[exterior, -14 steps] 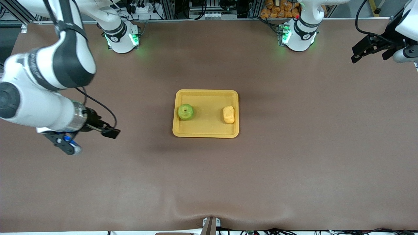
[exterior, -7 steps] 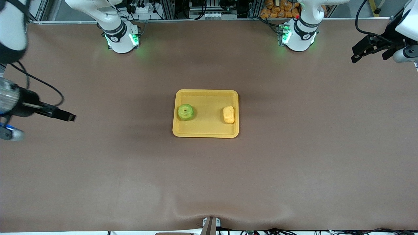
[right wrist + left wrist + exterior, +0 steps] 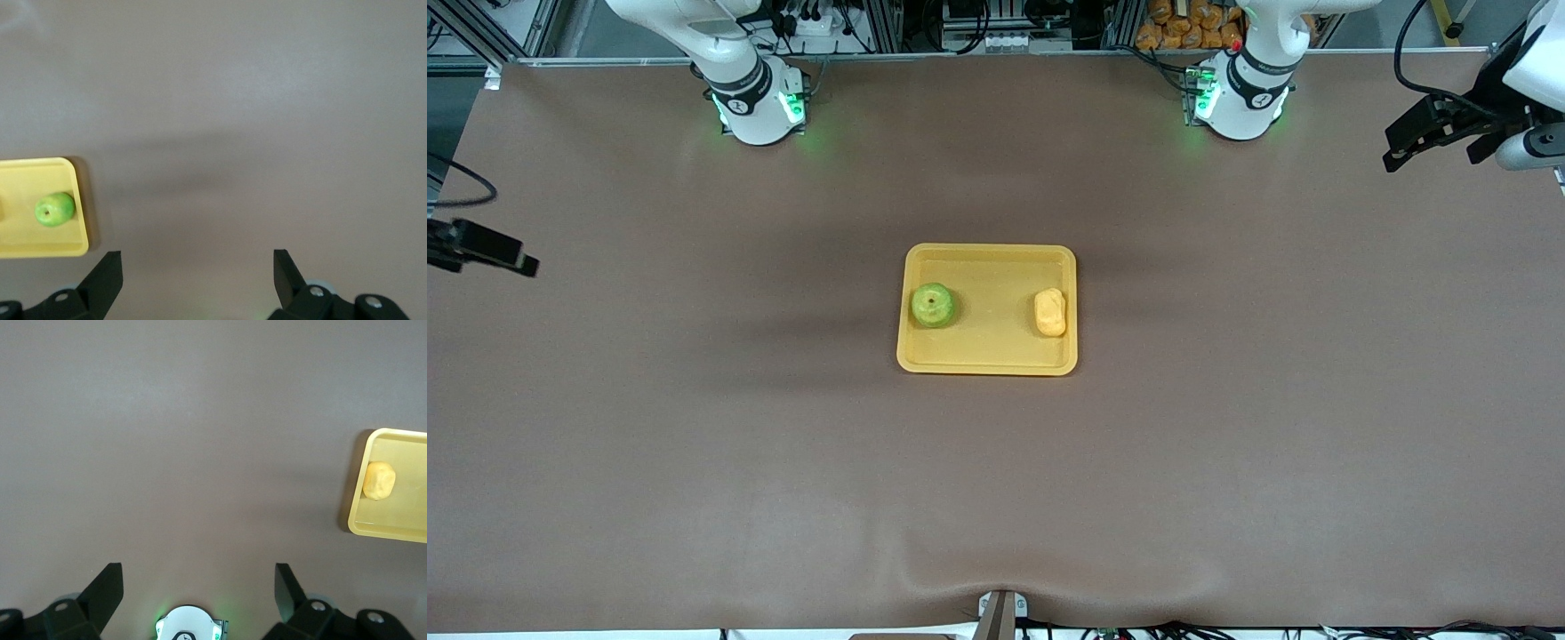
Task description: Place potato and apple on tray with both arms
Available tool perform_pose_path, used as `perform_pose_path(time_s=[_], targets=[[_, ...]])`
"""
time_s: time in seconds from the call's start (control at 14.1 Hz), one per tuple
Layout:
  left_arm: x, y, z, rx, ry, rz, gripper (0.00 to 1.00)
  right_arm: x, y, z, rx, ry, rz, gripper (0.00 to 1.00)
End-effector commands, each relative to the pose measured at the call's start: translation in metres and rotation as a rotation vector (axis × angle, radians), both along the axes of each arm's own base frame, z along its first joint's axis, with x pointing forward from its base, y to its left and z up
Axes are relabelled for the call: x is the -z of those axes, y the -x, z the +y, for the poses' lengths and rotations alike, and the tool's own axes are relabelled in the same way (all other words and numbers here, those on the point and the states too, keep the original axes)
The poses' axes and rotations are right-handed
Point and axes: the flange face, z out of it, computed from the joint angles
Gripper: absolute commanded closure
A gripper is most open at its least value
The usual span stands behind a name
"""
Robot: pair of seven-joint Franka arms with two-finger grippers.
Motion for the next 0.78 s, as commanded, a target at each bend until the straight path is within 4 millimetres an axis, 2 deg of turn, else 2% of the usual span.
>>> perform_pose_path(time_s=[0.0, 0.07, 0.14, 0.28, 0.71], targets=[[-0.002, 0.003, -0.002, 0.003, 0.015, -0.006, 0.00, -0.001, 0.035, -0.017, -0.025, -0.007, 0.005, 0.00], [-0.002, 0.003, -0.002, 0.003, 0.015, -0.006, 0.00, -0.003, 0.042, -0.017, -0.029, 0.006, -0.013, 0.00], [-0.002, 0.003, -0.002, 0.003, 0.015, -0.006, 0.00, -0.008, 0.050, -0.007, -0.051, 0.036, -0.026, 0.00], [-0.002, 0.003, -0.002, 0.004, 0.015, -0.006, 0.00, -0.010, 0.065, -0.006, -0.055, 0.052, -0.029, 0.00], [-0.001, -0.002, 0.000, 0.002, 0.017, -0.021, 0.00, -0.004, 0.065, -0.012, -0.089, 0.048, -0.027, 0.00]])
